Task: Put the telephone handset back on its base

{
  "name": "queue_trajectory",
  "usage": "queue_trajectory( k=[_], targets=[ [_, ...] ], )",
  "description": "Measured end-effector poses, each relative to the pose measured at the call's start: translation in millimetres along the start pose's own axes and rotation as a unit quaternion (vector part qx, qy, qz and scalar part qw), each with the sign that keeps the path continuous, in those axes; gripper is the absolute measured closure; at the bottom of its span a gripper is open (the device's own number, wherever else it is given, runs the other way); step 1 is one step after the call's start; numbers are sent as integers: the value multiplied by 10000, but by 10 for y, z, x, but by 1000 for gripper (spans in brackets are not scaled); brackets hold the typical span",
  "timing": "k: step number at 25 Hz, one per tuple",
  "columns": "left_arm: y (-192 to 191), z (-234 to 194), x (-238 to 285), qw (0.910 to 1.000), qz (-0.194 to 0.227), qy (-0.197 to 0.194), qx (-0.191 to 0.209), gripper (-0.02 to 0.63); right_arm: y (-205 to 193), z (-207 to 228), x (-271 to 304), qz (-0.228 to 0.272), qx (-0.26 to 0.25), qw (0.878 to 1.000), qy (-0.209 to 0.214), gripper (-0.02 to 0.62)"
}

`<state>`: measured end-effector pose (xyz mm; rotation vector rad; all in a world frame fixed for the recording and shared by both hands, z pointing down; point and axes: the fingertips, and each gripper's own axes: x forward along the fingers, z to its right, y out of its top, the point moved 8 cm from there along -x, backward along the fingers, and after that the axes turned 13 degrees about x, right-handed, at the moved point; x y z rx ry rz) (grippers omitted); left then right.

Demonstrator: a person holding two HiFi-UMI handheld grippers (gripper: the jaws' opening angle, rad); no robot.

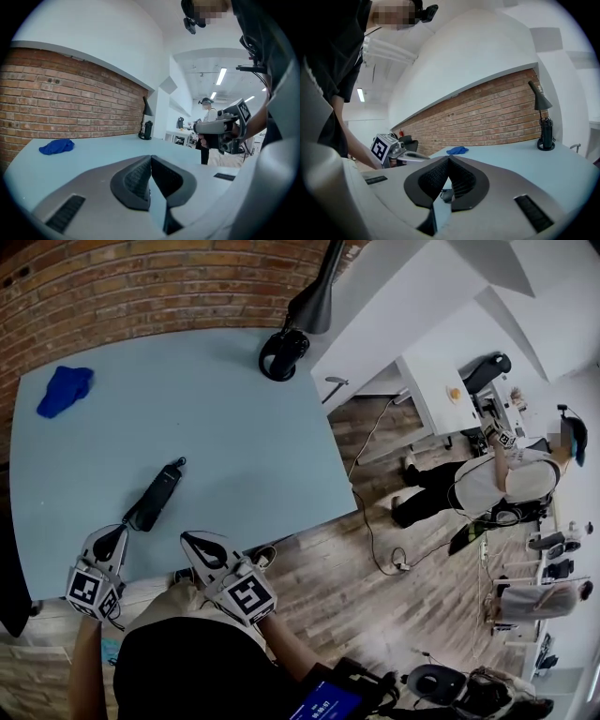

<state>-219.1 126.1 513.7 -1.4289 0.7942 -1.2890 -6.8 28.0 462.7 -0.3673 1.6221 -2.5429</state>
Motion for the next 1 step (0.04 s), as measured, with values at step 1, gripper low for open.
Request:
queue_trajectory(
  k=[1],
  targets=[
    [-27,12,51,10000,-12,27,-6,575,3,19,-33,-7,11,10000,-7,581]
  ],
)
